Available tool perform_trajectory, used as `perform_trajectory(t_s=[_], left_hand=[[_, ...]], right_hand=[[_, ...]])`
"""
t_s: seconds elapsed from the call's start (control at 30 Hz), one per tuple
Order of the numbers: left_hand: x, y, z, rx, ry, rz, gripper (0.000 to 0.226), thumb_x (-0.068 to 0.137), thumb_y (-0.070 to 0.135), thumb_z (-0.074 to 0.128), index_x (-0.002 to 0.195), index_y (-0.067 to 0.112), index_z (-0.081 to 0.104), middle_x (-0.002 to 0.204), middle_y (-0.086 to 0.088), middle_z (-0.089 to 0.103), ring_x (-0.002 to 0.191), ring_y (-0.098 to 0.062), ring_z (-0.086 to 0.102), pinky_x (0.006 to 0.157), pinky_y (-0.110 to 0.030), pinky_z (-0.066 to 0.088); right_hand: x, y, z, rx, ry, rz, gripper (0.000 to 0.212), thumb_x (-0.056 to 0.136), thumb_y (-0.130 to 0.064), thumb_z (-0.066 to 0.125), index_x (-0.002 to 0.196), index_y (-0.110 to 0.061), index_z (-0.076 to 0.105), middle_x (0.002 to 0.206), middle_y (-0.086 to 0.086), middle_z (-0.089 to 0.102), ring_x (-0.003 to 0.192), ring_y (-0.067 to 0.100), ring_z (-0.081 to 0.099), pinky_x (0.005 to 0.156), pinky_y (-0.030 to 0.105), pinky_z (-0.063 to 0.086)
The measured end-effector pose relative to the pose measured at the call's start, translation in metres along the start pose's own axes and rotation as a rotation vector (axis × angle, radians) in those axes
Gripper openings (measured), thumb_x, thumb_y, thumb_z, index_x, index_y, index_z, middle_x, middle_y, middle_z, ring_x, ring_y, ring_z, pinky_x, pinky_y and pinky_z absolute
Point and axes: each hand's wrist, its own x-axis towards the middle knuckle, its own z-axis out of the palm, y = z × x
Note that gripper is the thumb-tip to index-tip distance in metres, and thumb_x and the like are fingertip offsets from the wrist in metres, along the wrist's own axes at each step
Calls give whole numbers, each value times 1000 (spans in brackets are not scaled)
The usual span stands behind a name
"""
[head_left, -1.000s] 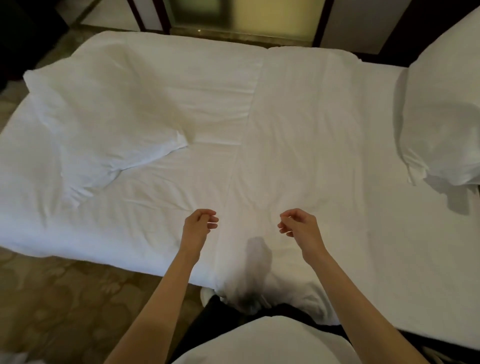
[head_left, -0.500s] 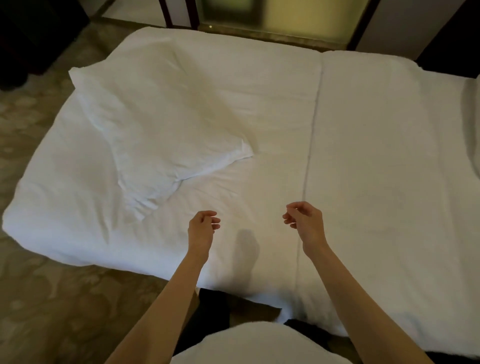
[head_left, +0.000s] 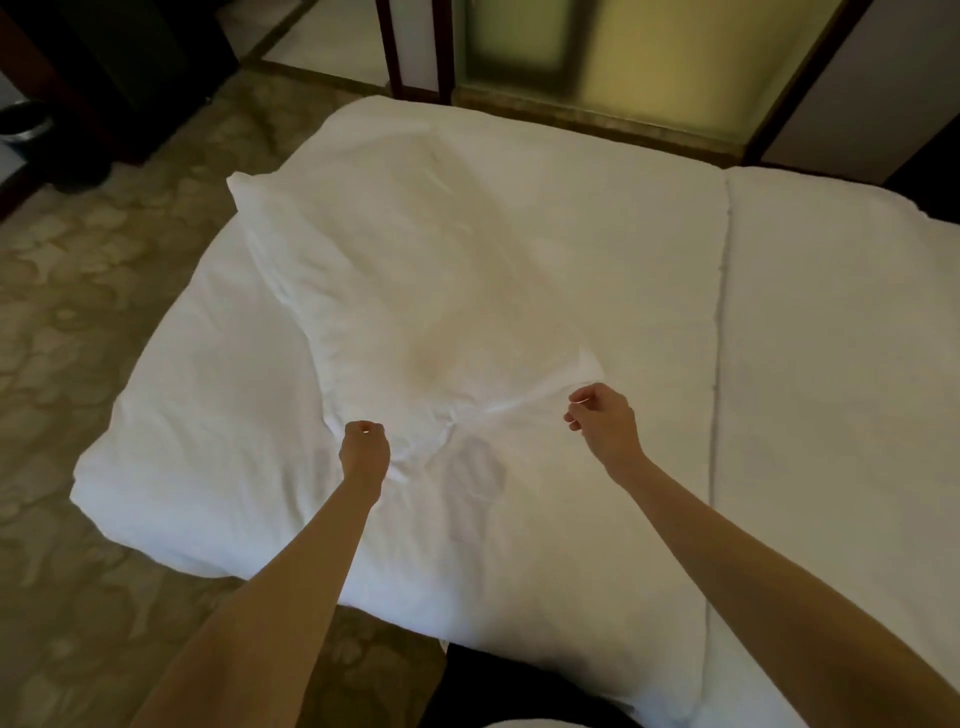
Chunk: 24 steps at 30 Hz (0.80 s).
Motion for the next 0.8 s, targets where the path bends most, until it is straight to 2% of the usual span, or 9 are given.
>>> perform_trajectory(t_s=[0.07,0.13,0.23,0.33,0.4,0.6,0.7,0.73,0.8], left_hand=[[19,13,-4,31,0,-6,37,95,18,40,126,0,48,129,-31,52,99,-42,53,98,-52,44],[43,24,-6,19,4,-29,44,95,26,45,135,6,41,137,-25,47,121,-41,49,103,-52,43],[82,31,-4,44,34,-68,62,94,39,49,145,10,29,147,-19,34,131,-37,41,108,-50,36],[126,30,4,51,28,-110,77,91,52,49,150,12,19,154,-18,23,139,-38,30,113,-50,27],[152,27,13,3,-6,-146,84,89,58,47,151,12,16,156,-16,22,142,-35,28,115,-48,23],[193,24,43,-96,47,-183,107,73,66,63,149,12,12,148,-14,34,131,-34,41,107,-43,33],[198,26,44,-49,58,-167,104,67,65,70,141,2,32,132,-13,53,115,-30,54,95,-36,43],[200,26,44,-39,52,-140,96,67,63,71,135,1,42,125,-12,58,107,-29,57,89,-33,45],[196,26,45,-59,43,-83,79,71,57,72,125,2,55,112,-8,63,98,-26,58,82,-29,43]], right_hand=[[27,-9,10,-71,-8,-22,16,83,0,54,95,-4,62,76,7,64,66,20,60,59,22,45],[60,-15,23,-142,-12,-41,19,82,-3,56,100,-3,62,85,9,63,74,23,58,61,26,43],[109,-19,43,-221,-25,-63,28,82,-10,63,110,-6,57,95,7,58,81,20,54,62,25,40],[164,-14,66,-359,-45,-27,52,80,-25,71,125,-13,47,123,11,51,109,27,51,91,38,43],[196,-9,77,-491,-35,35,67,77,-37,73,132,-17,39,135,12,44,125,32,43,102,47,36],[253,23,90,-702,-158,190,107,68,-60,72,147,-18,14,148,13,33,137,36,31,109,57,27],[260,36,91,-589,-185,196,89,70,-55,73,137,-9,35,137,15,47,125,36,46,102,50,40],[262,38,90,-571,-155,167,72,73,-51,72,124,-6,48,124,15,55,112,35,54,91,43,46],[262,39,88,-559,-111,56,38,81,-35,68,97,-2,59,99,16,63,90,33,60,70,33,43]])
